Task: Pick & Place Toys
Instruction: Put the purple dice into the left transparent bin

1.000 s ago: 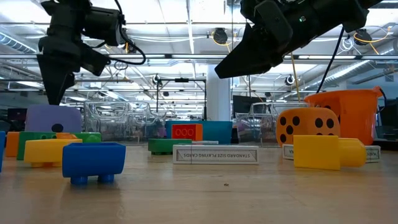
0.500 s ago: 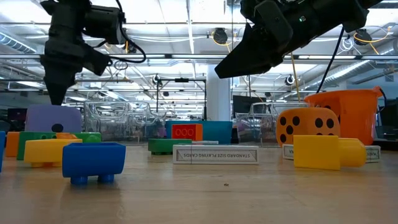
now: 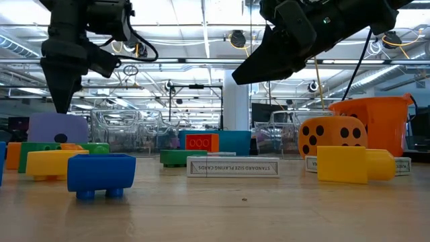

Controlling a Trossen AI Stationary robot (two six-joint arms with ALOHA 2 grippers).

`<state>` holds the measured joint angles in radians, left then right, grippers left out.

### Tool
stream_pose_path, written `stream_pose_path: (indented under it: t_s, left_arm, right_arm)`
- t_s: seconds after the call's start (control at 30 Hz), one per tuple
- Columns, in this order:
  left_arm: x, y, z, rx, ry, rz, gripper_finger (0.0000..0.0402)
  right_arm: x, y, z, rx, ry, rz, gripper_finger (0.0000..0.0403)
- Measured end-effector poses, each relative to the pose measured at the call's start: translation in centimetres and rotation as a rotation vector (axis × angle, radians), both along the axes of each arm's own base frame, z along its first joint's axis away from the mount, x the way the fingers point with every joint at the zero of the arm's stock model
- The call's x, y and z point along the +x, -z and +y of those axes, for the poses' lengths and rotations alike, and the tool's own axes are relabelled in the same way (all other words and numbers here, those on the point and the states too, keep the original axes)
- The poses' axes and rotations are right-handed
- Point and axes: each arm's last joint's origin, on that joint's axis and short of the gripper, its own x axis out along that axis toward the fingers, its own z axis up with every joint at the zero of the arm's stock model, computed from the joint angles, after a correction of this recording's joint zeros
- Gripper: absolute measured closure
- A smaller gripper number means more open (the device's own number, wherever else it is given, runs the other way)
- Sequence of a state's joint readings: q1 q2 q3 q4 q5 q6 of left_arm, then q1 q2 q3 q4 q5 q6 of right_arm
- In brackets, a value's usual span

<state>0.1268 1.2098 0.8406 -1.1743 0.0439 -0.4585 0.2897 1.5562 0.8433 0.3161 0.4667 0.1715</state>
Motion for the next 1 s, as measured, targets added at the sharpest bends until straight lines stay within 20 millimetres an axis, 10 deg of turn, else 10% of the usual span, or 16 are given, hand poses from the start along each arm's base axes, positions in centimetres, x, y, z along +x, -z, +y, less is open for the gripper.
stream_pose_path:
  t_s: [1.0]
  left_arm:
    - [0.99, 0.83, 0.2, 0.023, 0.056, 0.019, 0.0009]
  right_arm:
    - [-0.03, 0.07, -0.01, -0.002, 0.0, 0.008, 0.0218]
